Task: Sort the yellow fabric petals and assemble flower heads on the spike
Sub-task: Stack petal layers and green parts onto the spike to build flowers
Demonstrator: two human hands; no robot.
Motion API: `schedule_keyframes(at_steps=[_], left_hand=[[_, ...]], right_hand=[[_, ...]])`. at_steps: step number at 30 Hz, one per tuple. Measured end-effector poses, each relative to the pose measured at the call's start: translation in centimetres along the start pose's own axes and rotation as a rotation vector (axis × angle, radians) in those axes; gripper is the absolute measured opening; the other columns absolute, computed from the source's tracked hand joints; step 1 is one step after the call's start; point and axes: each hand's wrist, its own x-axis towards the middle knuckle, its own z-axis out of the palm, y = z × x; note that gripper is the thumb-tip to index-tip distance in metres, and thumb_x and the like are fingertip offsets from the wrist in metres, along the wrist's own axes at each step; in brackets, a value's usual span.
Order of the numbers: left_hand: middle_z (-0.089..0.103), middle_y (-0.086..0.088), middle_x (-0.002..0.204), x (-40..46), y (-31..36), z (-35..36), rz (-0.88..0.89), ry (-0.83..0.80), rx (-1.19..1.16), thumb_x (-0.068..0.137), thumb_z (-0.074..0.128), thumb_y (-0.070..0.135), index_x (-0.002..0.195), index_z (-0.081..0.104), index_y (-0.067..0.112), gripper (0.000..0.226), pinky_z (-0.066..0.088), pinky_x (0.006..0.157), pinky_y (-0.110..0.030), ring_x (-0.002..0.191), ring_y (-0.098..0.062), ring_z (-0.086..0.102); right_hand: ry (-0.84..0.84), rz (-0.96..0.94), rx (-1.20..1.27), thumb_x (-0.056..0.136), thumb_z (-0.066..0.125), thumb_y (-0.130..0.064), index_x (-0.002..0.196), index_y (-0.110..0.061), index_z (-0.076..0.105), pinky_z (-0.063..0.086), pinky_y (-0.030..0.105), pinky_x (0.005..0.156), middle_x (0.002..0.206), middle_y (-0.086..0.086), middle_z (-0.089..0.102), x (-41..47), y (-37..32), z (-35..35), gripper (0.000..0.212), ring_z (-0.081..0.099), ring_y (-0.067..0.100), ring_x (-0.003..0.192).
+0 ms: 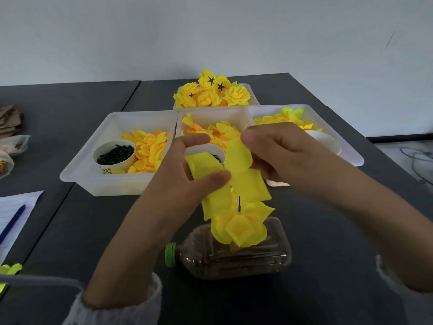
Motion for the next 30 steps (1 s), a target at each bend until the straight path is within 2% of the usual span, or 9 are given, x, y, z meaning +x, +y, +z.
schedule_keyframes(at_steps=[2,5,7,9,11,12,18,24,30], left_hand=[[0.074,-0.002,0.098,0.7,-0.1,0.0,-0.022,-0.011,-0.028,0.064,0.079,0.030,0.126,0.049,0.030,0.070,0.060,0.076,-0.044,0.084,-0.021,0.073],[0.072,0.006,0.084,0.7,-0.4,-0.1,-0.062,-0.001,-0.022,0.062,0.066,0.051,0.128,0.045,0.026,0.073,0.054,0.054,-0.024,0.065,-0.007,0.068],[0.068,0.006,0.078,0.3,-1.0,-0.3,-0.101,-0.010,0.030,0.062,0.060,0.059,0.122,0.050,0.027,0.068,0.045,0.048,-0.019,0.057,-0.005,0.059],[0.058,0.004,0.065,-0.1,-1.8,-0.5,-0.090,-0.047,0.070,0.072,0.054,0.056,0.100,0.060,0.018,0.048,0.038,0.045,-0.017,0.052,-0.006,0.047],[0.047,0.002,0.059,-0.3,-2.5,-0.5,-0.051,-0.057,0.074,0.081,0.049,0.050,0.077,0.057,0.010,0.042,0.033,0.046,-0.017,0.051,-0.006,0.037],[0.044,0.002,0.058,-0.4,-2.8,-0.5,-0.038,-0.045,0.075,0.082,0.048,0.050,0.071,0.055,0.010,0.041,0.031,0.046,-0.017,0.050,-0.006,0.035],[0.046,0.010,0.050,-1.2,-3.9,0.1,0.049,-0.014,0.192,0.082,0.043,0.055,0.073,0.061,0.001,0.057,0.032,0.046,-0.007,0.044,0.001,0.039],[0.044,0.007,0.049,-1.9,-4.9,0.8,0.120,0.080,0.401,0.081,0.045,0.059,0.061,0.055,0.018,0.047,0.033,0.045,-0.014,0.045,-0.002,0.040],[0.043,0.012,0.048,-1.9,-4.9,1.5,0.182,0.142,0.437,0.082,0.045,0.059,0.055,0.049,0.029,0.040,0.033,0.047,-0.015,0.048,-0.003,0.040]], right_hand=[[0.014,0.019,-0.010,0.100,0.042,-0.027,0.058,-0.022,0.046,0.030,0.009,0.044,0.049,-0.011,0.043,0.6,0.4,-0.2,0.042,0.035,0.002,0.041],[0.113,0.074,0.019,0.101,0.042,-0.019,0.054,-0.023,0.049,0.031,0.013,0.041,0.047,-0.006,0.046,0.9,1.2,-0.3,0.048,0.036,0.003,0.038],[0.199,0.124,0.080,0.101,0.042,-0.022,0.055,-0.021,0.053,0.032,0.016,0.041,0.050,-0.004,0.048,0.6,1.9,-0.2,0.047,0.038,0.009,0.042],[0.258,0.186,0.128,0.100,0.043,-0.024,0.057,-0.021,0.057,0.033,0.018,0.042,0.054,-0.002,0.051,0.0,2.6,0.2,0.046,0.041,0.013,0.047],[0.273,0.257,0.141,0.099,0.045,-0.025,0.060,-0.014,0.059,0.033,0.018,0.041,0.055,0.000,0.053,-0.6,3.1,0.5,0.043,0.042,0.014,0.048],[0.270,0.290,0.141,0.098,0.046,-0.026,0.063,-0.010,0.059,0.033,0.018,0.041,0.057,0.003,0.055,-0.9,3.4,0.6,0.041,0.042,0.015,0.048],[0.215,0.366,0.168,0.099,0.043,-0.024,0.069,-0.005,0.055,0.032,0.016,0.043,0.056,0.007,0.051,-1.9,4.4,0.4,0.037,0.039,0.010,0.045],[0.165,0.404,0.154,0.100,0.043,-0.018,0.069,-0.003,0.052,0.036,0.013,0.042,0.054,0.005,0.048,-2.1,5.7,0.6,0.036,0.041,0.006,0.041],[0.170,0.415,0.123,0.100,0.044,-0.023,0.067,-0.008,0.053,0.034,0.015,0.044,0.053,0.004,0.048,-1.8,6.5,0.3,0.037,0.039,0.008,0.043]])
